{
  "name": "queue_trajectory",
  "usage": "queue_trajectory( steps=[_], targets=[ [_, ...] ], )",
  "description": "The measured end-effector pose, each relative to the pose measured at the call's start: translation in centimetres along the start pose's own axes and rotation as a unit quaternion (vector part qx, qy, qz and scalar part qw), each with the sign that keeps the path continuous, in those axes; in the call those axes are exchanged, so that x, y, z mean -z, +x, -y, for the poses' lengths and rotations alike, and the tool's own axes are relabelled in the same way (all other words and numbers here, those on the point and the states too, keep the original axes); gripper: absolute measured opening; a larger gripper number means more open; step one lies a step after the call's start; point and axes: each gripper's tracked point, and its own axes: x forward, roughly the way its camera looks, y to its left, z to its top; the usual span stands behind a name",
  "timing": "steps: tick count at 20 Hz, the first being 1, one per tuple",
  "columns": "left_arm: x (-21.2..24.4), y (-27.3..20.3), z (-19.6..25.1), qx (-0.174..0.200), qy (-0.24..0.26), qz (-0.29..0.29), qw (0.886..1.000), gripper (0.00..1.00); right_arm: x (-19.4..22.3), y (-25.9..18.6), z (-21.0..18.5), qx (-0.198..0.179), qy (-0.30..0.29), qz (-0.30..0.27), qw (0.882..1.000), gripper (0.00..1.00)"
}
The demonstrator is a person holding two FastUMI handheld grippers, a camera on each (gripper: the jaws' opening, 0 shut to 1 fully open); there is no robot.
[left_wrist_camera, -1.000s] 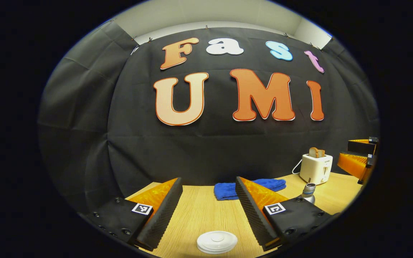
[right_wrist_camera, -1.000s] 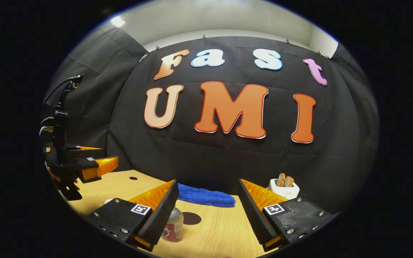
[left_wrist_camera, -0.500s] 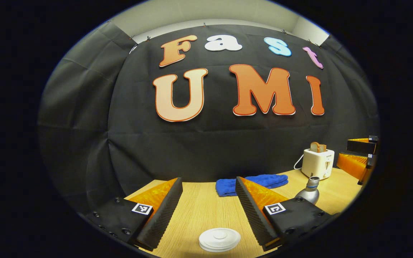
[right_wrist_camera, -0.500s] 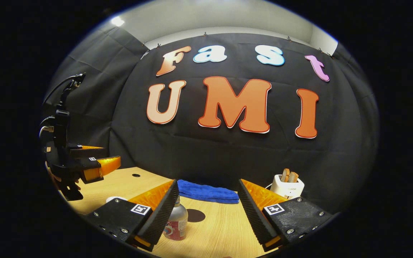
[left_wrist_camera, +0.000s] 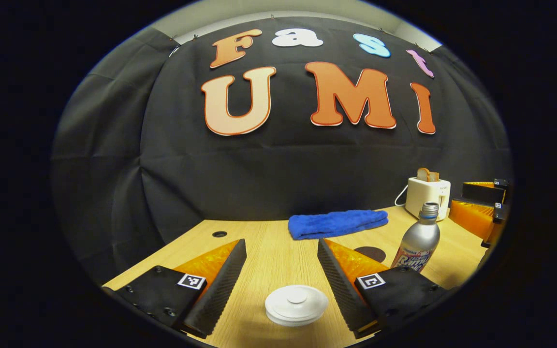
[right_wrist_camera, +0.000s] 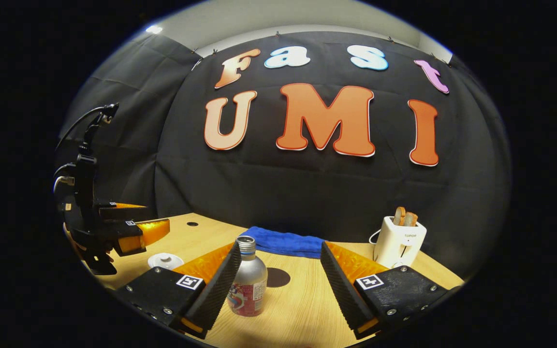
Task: Open the teacup lid with one hand, grasp the water bottle and pour water into the teacup with the other hand; after pouring, place the water bottle on the coaster and then close the teacup lid.
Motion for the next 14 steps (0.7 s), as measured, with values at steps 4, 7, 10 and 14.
queue_trajectory(
  steps=[4,7,10,14],
  targets=[
    [3.3,0.3,0.6,0.011,0.001,-0.042,0.999,0.91,1.4,0.4,-1.3,-0.016,0.001,-0.018,1.000,0.99],
    [5.4,0.8,1.0,0.018,0.009,-0.063,0.998,0.84,2.6,0.7,-2.1,-0.027,0.003,-0.034,0.999,0.99],
    [7.2,1.6,1.1,0.018,0.002,-0.087,0.996,0.79,3.8,1.1,-2.9,-0.037,0.001,-0.048,0.998,0.99],
    [8.3,1.9,1.4,0.016,0.008,-0.103,0.995,0.70,5.2,1.4,-3.4,-0.044,-0.005,-0.065,0.997,0.99]
  ],
)
